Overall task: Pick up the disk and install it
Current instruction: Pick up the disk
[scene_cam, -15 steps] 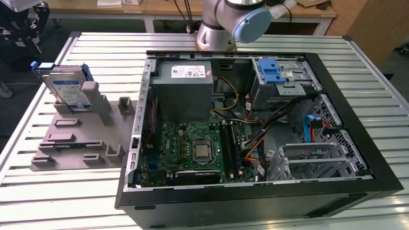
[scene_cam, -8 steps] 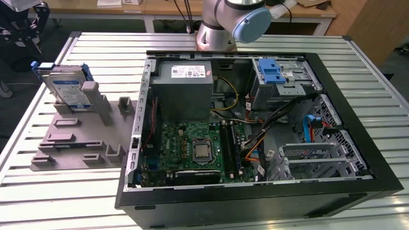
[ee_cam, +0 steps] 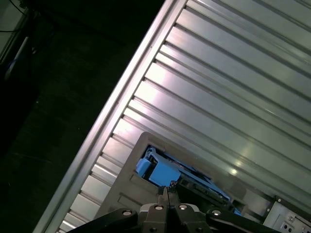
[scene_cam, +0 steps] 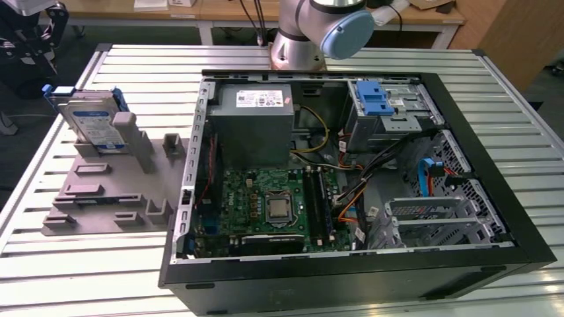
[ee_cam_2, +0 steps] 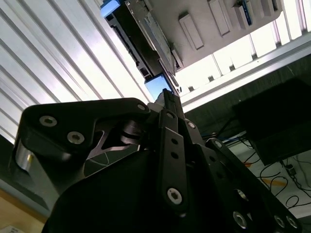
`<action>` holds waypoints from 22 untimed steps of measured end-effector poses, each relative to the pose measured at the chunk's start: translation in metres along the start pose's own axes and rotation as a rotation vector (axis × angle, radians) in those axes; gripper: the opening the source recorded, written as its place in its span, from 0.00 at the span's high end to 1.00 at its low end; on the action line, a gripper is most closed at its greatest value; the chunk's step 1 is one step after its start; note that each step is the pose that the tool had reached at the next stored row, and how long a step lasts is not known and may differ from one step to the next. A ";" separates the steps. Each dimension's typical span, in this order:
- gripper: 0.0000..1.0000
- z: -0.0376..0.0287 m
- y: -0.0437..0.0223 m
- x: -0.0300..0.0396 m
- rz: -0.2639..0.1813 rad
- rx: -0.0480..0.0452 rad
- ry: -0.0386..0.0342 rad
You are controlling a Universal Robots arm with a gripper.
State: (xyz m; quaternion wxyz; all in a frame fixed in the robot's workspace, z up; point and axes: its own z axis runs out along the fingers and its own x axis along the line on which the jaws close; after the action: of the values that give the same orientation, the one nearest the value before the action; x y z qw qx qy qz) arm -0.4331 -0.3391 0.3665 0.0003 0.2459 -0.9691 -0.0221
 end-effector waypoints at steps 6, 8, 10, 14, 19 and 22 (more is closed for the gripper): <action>0.89 0.0000 0.0000 0.0000 -0.013 -0.0001 0.0006; 0.89 -0.0001 0.0000 0.0000 -0.014 -0.0002 0.0008; 0.89 -0.0001 0.0000 0.0000 -0.016 -0.0002 0.0008; 0.89 0.0000 0.0000 0.0000 -0.017 -0.0002 0.0008; 0.89 -0.0001 0.0000 0.0000 -0.019 -0.0002 0.0009; 0.89 0.0000 0.0000 0.0000 -0.021 -0.0002 0.0009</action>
State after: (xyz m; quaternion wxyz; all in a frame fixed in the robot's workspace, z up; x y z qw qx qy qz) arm -0.4331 -0.3391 0.3665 0.0006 0.2561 -0.9664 -0.0221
